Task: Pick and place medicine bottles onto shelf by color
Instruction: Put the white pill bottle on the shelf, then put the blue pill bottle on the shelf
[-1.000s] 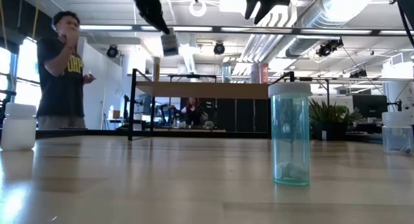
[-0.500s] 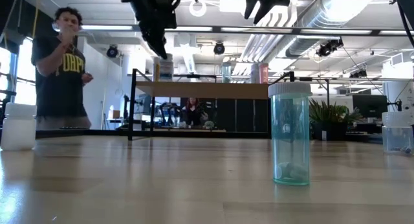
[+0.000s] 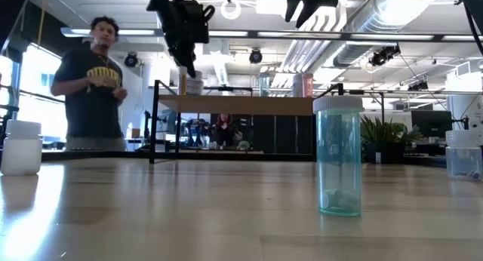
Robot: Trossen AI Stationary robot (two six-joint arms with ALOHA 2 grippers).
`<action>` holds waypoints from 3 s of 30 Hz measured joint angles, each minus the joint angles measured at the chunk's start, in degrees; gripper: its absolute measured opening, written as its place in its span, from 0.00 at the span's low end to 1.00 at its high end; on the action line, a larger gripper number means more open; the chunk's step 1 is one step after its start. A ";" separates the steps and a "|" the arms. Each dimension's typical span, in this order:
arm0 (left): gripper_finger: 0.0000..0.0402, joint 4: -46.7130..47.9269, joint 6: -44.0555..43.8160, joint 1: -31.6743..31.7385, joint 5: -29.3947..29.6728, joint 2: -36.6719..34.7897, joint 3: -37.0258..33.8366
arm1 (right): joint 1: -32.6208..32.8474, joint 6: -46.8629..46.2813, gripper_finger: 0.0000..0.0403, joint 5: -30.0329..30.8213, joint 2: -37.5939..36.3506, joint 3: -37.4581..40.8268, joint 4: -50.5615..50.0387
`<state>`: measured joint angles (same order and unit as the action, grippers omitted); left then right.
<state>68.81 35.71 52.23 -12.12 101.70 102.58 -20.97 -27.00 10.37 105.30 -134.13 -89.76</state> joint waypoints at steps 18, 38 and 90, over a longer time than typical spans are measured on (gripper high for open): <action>0.53 0.30 -0.15 -0.11 1.09 0.49 -0.11 | 0.00 -0.09 0.41 0.00 0.00 0.00 -0.27; 0.58 -2.61 -1.48 -0.14 0.72 -4.72 -0.11 | 0.03 0.44 0.41 0.00 0.00 0.00 -0.26; 0.57 -30.09 -38.00 -31.99 -8.65 -51.02 -41.81 | 29.46 -9.08 0.41 6.37 10.77 0.00 -0.25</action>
<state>38.71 -2.29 20.24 -20.77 50.68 60.77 8.49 -36.08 16.74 116.06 -134.13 -90.01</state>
